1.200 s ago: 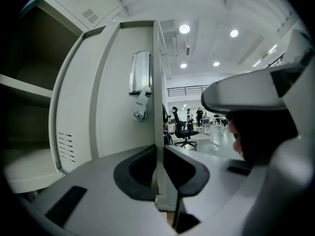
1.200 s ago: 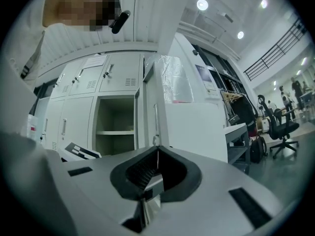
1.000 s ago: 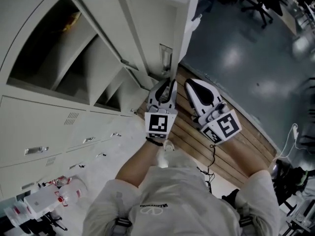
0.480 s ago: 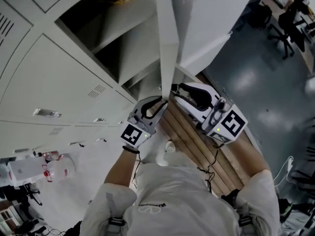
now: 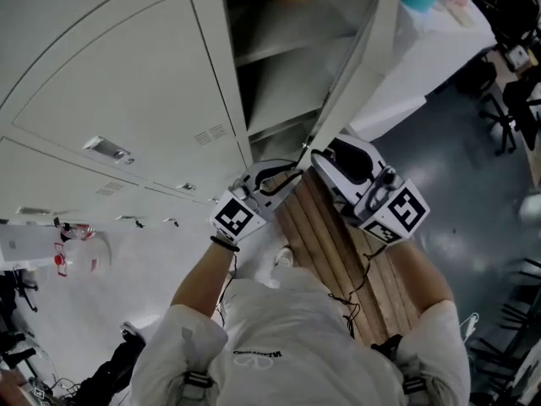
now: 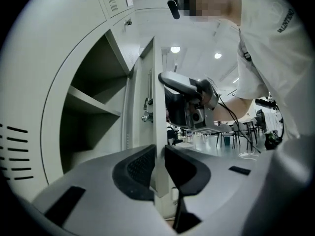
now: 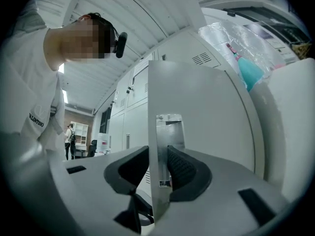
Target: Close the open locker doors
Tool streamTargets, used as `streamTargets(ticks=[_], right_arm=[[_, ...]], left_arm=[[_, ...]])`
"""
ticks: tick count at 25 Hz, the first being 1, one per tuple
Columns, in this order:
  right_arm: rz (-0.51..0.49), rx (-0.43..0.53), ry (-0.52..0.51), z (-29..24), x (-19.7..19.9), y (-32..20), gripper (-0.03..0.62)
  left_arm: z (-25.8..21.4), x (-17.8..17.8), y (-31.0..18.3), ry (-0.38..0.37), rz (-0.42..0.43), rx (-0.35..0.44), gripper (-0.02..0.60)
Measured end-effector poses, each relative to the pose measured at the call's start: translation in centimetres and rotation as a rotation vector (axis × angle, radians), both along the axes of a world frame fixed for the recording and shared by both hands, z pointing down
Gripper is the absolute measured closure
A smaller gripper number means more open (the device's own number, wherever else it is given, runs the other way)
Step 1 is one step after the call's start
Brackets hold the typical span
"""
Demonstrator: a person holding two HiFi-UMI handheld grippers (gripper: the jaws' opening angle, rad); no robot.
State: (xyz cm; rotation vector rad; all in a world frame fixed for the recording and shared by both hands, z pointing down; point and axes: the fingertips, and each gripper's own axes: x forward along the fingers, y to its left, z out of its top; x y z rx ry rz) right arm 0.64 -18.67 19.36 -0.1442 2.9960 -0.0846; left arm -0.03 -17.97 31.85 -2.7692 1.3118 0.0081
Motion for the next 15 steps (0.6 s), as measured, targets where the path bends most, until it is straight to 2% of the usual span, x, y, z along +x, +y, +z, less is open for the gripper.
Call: streamTargets(ticks=[2,7,10,15], right_arm=[[-0.018,0.011,0.007,0.0,-0.9,0.0,0.474],[-0.07,0.046,0.02,-0.1,-4.1,-0.3,0.48],[-0.091,0.045,0.017,-0.1,-5.8,-0.7,0.484],[-0.113,0.046,0.011,0.0,-8.1,-1.6,0.491]], left_arm=[[0.1,-1.4,0.3,-0.022,-0.045,0.005,0.548],[-0.1,-4.7,1.2,-0.044,-0.209,0.012,0.573],[-1.0,-5.7,1.1,-0.028,-0.3,0.03,0.577],[-1.9,-7.1,-0.3,0.0,-0.398,0.031,0.577]])
